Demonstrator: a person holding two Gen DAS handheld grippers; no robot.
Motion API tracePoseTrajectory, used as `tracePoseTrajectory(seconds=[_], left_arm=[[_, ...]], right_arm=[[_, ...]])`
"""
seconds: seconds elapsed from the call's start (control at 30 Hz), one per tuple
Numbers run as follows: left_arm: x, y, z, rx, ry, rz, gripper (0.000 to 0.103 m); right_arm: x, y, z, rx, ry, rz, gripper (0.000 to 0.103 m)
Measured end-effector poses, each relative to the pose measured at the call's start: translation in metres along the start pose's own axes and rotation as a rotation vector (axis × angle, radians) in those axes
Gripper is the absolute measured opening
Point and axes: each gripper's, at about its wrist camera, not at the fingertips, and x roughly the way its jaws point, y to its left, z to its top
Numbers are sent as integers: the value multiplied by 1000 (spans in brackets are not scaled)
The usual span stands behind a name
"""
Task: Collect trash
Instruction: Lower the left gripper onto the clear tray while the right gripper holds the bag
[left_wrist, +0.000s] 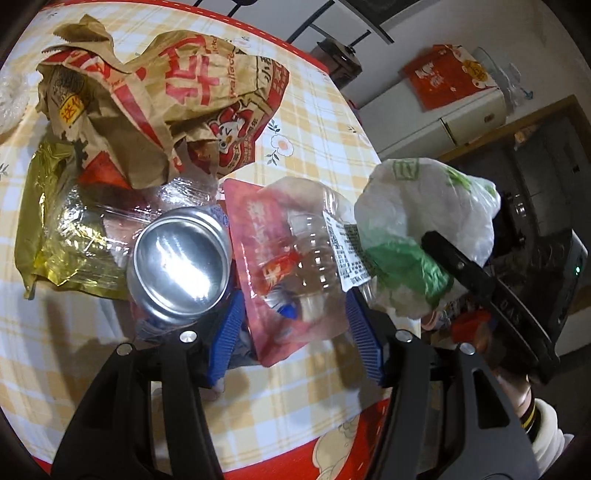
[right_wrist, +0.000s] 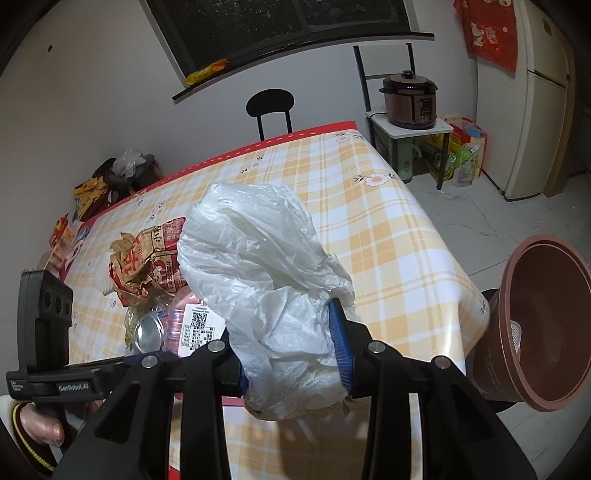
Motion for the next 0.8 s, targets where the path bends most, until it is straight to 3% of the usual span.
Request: tracePoseTrajectory(seconds=[0.27,0.4,0.8], left_arm=[[-1,-2,6,-20,-18,53,61],[1,6,1,-80,-18,32,67],[16,9,17,-124,-19,-4,65]], right_arm=[[1,-4,-1,12,6,5,36],[1,-5,-2,16,7,6,36],[2,-5,-5,34,21,16,36]])
